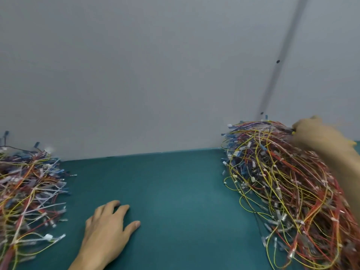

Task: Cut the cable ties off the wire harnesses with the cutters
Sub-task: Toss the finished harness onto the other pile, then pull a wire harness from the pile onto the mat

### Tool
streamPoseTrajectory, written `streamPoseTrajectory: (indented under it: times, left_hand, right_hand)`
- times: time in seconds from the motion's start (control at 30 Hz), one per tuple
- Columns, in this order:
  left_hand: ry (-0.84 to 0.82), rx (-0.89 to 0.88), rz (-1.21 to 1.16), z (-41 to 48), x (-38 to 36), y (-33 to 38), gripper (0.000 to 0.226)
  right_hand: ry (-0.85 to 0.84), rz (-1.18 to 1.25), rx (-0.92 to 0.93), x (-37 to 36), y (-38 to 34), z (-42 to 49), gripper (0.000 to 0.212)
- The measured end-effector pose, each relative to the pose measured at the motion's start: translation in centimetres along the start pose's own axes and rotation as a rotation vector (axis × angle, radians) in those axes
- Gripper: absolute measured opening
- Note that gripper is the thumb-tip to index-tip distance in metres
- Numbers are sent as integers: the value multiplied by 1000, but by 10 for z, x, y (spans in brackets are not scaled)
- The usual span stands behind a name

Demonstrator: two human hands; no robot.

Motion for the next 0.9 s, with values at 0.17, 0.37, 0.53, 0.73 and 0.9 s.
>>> streamPoseTrajectory:
  times: [0.17,0.37,0.53,0.73,0.9]
  left_hand:
    - [4,-7,-5,1,0,0,61]
    - [-7,-15,-11,1,-1,0,62]
    - [-32,-18,-41,0,4,-2,61]
    - [-14,26,-101,-3,18,-9,53]
    - [148,131,-145,-8,49,-23,43]
  right_hand:
    - [65,-219,87,41,-16,-6,27]
    - [70,-29,518,52,-127,-135,24]
    - [-118,90,832,-23,-225,-239,33]
    - [-207,61,699,-98,-271,-279,42]
    - [-236,186,673,-106,-271,-274,71]
Point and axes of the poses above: each hand's wrist, its own z-axis towards the middle knuckle, its own x-axis out of the back of the hand, y = z × x, the point moved 7 cm from there along z, towards the middle knuckle, and after that the axes turned 4 degrees about -y, right-handed, at the moved point
